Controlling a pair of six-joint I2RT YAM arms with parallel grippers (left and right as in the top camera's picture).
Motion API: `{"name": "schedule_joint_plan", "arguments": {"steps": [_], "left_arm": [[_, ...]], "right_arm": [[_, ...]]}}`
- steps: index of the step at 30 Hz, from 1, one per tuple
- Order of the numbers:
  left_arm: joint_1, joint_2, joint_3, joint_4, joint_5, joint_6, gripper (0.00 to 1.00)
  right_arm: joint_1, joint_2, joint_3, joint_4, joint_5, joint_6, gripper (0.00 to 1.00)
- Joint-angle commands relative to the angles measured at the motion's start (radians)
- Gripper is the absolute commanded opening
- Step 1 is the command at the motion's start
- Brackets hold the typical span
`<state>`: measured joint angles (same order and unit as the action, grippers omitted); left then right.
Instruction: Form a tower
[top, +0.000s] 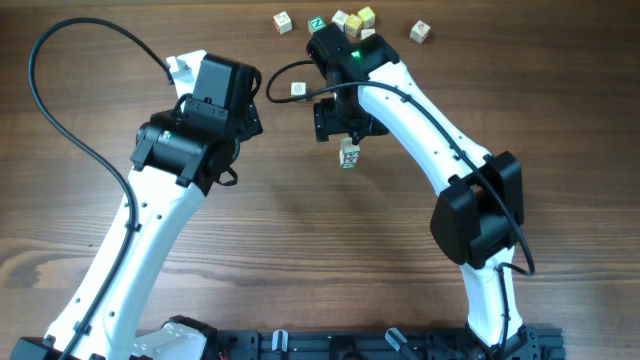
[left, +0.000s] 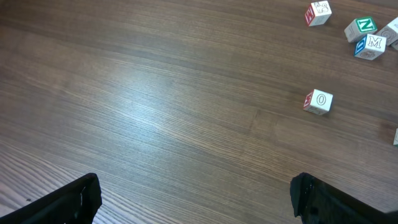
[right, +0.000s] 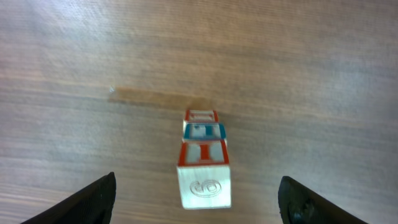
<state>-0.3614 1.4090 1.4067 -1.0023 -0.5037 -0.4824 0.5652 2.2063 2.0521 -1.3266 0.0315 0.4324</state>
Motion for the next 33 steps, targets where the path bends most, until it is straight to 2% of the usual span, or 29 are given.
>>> {"name": "schedule_joint_plan", "arguments": {"steps": [1, 8, 22, 33], "left_arm": [[0.005, -0.005, 0.001, 0.002, -0.003, 0.011, 1.0], [0.005, -0.005, 0.001, 0.002, -0.003, 0.011, 1.0], [0.005, -0.005, 0.001, 0.002, -0.003, 0.011, 1.0], [0.005, -0.005, 0.001, 0.002, -0.003, 0.011, 1.0]], "right_arm": [[-0.003, -0.004, -0.056, 0.072, -0.009, -0.014, 0.86], [-0.03, -0.003, -0.143, 0.145, -0.035, -0.038, 0.9], [-0.032, -0.003, -0.282, 0.261, -0.116, -0.037, 0.86], [-0.032, 0.017, -0.288, 0.29, -0.119, -0.037, 0.86]]}}
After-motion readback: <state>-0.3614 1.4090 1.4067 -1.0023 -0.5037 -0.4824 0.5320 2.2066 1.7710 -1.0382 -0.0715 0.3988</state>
